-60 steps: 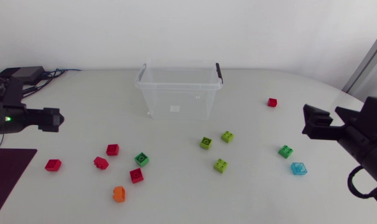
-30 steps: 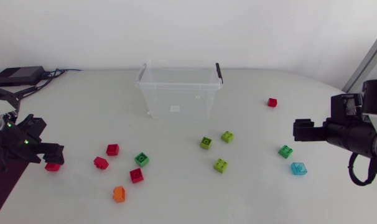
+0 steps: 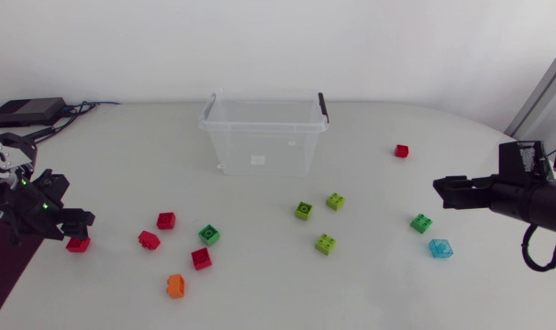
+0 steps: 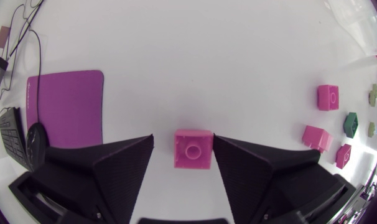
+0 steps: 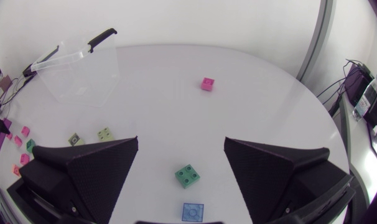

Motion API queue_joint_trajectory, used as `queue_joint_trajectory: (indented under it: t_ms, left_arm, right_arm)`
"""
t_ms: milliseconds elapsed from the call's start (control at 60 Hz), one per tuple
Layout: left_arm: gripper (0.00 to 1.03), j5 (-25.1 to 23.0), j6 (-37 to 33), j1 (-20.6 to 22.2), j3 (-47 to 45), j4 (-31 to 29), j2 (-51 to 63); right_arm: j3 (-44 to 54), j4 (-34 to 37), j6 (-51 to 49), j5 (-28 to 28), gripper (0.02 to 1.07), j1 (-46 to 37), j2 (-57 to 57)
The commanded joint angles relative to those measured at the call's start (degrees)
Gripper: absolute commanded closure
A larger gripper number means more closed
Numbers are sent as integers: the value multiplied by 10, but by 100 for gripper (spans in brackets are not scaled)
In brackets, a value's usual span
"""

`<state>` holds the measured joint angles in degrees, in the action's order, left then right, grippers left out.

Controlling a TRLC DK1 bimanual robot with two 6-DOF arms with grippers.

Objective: Pick up the duplo bricks and place them in the container

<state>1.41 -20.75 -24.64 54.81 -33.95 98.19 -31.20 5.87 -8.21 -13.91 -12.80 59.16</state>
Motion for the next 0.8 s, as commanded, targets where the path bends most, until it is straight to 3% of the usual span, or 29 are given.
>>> queue_joint_trajectory:
  t_ms: [0, 83, 133, 333, 583, 667, 783]
  left_arm:
    - [44, 0, 11, -4, 10, 1, 19]
    - [45, -1, 10, -4, 13, 1, 34]
    - [55, -3, 11, -3, 14, 3, 43]
    - [71, -11, 10, -1, 9, 7, 40]
    - [73, -56, 7, 50, 19, -3, -73]
    - [73, -90, 10, 73, 36, -11, -107]
    - [73, -98, 21, 114, 56, -16, -128]
  right_arm:
    - [11, 5, -14, -4, 7, -4, -4]
    - [11, 5, -15, -4, 7, -4, -4]
    - [11, 6, -15, -3, 7, -4, -5]
    - [2, 6, -29, -4, 7, -10, -3]
    - [-102, 28, 1, -1, 7, -1, 138]
    - [-140, 25, 21, 33, 7, 22, 189]
    - [-196, 23, 43, 76, 7, 52, 268]
